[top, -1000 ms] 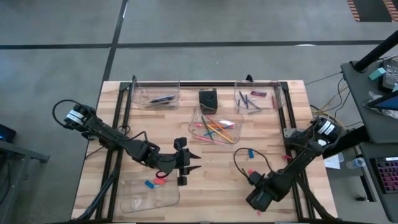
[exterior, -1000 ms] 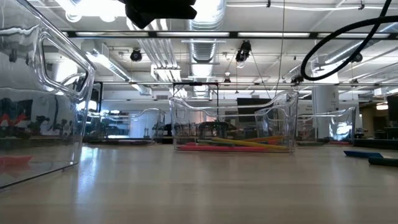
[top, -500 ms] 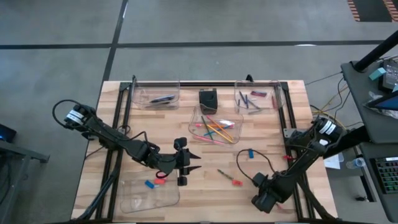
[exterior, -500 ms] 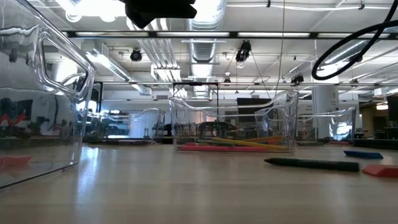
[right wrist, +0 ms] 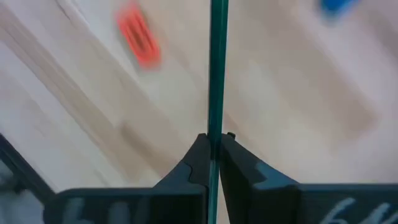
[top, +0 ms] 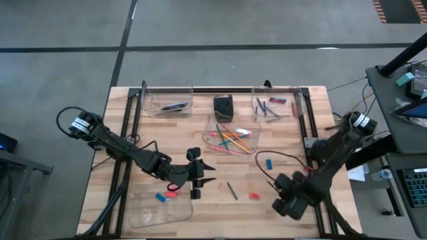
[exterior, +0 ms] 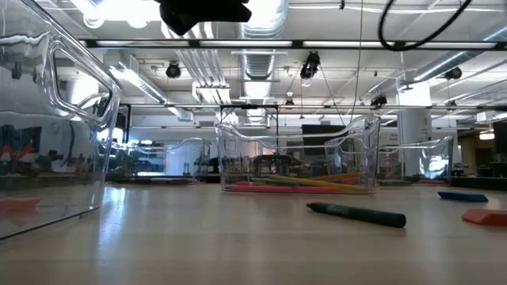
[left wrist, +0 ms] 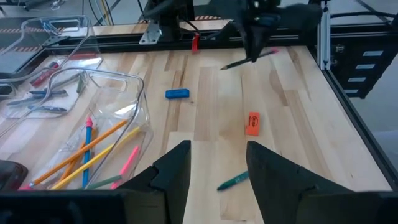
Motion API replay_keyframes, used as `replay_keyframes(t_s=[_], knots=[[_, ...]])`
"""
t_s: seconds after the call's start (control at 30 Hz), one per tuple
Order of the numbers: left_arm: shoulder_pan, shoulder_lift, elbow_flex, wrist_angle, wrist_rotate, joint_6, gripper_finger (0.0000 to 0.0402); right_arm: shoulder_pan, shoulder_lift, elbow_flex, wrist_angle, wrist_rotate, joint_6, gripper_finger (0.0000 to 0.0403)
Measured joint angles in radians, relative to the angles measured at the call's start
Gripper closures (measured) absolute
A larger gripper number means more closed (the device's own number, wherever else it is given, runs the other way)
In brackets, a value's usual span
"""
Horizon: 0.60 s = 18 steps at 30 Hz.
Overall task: Sort crayons/erasers/pens/pencils in bins
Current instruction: Put the green pencil into the middle transparent bin
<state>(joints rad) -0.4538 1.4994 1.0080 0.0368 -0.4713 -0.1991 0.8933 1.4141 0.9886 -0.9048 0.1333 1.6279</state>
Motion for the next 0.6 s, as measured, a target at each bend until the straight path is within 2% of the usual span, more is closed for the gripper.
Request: replay_keyframes(t_s=[0.13, 0.27, 0.47, 0.6], knots=[[0.000, 0.000, 0.000, 0.005, 0.000, 0.001, 0.0261, -0.102, -0.075, 0.000, 0.022, 0.125, -0.197, 0.0391], [0.000, 0.000, 0.000, 0.009, 0.000, 0.001, 0.0261, -0.273, -0.158, 0.000, 0.134, 0.205, -0.508, 0.0391], [0.000, 0.000, 0.000, 0.008, 0.000, 0.001, 0.0261, -0.619, -0.244, 0.091, 0.290, 0.176, -1.022, 0.0392], [-0.002, 0.000, 0.000, 0.007, 0.000, 0.001, 0.0261, -0.824, -0.228, 0.162, 0.334, 0.075, -1.166, 0.0392]])
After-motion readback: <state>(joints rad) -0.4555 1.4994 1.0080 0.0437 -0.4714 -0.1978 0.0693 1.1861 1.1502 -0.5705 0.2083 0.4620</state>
